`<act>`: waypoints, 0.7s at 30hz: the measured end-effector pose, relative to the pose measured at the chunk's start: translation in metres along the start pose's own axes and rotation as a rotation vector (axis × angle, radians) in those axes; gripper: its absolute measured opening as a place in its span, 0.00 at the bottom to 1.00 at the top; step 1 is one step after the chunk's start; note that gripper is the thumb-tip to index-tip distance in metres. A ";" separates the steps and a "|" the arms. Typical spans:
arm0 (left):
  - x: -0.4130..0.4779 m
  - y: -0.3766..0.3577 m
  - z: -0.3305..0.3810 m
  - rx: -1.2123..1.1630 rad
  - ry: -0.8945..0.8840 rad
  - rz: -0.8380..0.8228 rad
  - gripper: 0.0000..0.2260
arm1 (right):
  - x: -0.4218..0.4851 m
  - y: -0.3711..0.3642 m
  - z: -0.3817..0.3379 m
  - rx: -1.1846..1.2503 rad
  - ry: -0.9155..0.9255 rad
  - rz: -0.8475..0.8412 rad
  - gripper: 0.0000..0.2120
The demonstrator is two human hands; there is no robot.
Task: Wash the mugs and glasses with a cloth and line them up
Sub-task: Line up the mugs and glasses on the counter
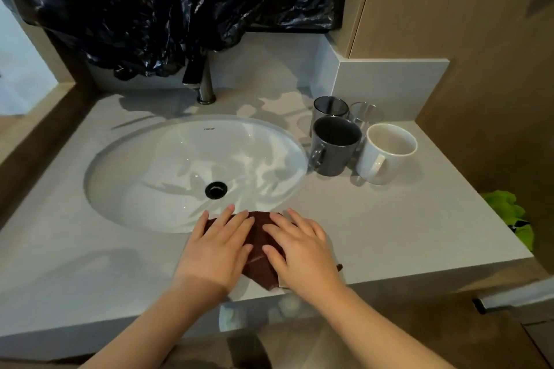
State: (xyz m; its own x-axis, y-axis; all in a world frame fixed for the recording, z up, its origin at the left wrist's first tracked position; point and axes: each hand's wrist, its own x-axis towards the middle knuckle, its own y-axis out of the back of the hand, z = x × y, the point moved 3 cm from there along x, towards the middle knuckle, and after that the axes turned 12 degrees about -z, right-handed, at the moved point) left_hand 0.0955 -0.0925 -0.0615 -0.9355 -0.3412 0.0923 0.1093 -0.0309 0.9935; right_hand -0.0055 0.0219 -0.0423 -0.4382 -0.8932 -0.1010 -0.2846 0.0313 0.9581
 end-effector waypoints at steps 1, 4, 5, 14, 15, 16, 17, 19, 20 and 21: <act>-0.001 -0.004 -0.001 0.025 -0.006 -0.056 0.29 | 0.000 -0.003 0.000 -0.030 -0.004 0.000 0.19; -0.003 -0.005 -0.006 0.101 -0.060 -0.120 0.32 | -0.002 -0.006 0.000 -0.079 -0.020 -0.019 0.20; -0.002 -0.002 -0.007 0.110 -0.085 -0.081 0.31 | -0.002 -0.005 0.000 -0.077 -0.018 -0.045 0.21; 0.070 0.060 0.007 -0.522 -0.049 -0.103 0.07 | 0.003 0.046 0.030 0.502 -0.204 0.207 0.13; 0.082 0.064 0.014 -0.626 -0.028 -0.103 0.04 | 0.004 0.052 0.038 0.558 -0.255 0.241 0.09; 0.093 0.066 0.020 -0.725 0.003 -0.115 0.04 | 0.004 0.059 0.047 0.601 -0.318 0.280 0.07; 0.104 0.065 0.027 -0.819 0.040 -0.133 0.05 | 0.004 0.066 0.057 0.642 -0.381 0.323 0.07; 0.126 0.059 0.036 -0.990 0.127 -0.153 0.07 | 0.005 0.076 0.077 0.734 -0.483 0.407 0.06; 0.135 0.055 0.040 -1.056 0.174 -0.152 0.07 | 0.006 0.079 0.087 0.792 -0.525 0.436 0.06; 0.142 0.052 0.043 -1.107 0.224 -0.143 0.06 | 0.007 0.081 0.096 0.849 -0.563 0.453 0.06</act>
State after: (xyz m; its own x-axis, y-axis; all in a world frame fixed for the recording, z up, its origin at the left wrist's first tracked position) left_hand -0.0466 -0.1023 0.0057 -0.8943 -0.4244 -0.1418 0.3468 -0.8576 0.3798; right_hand -0.1140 0.0613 0.0090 -0.9121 -0.3972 -0.1014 -0.3965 0.7917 0.4647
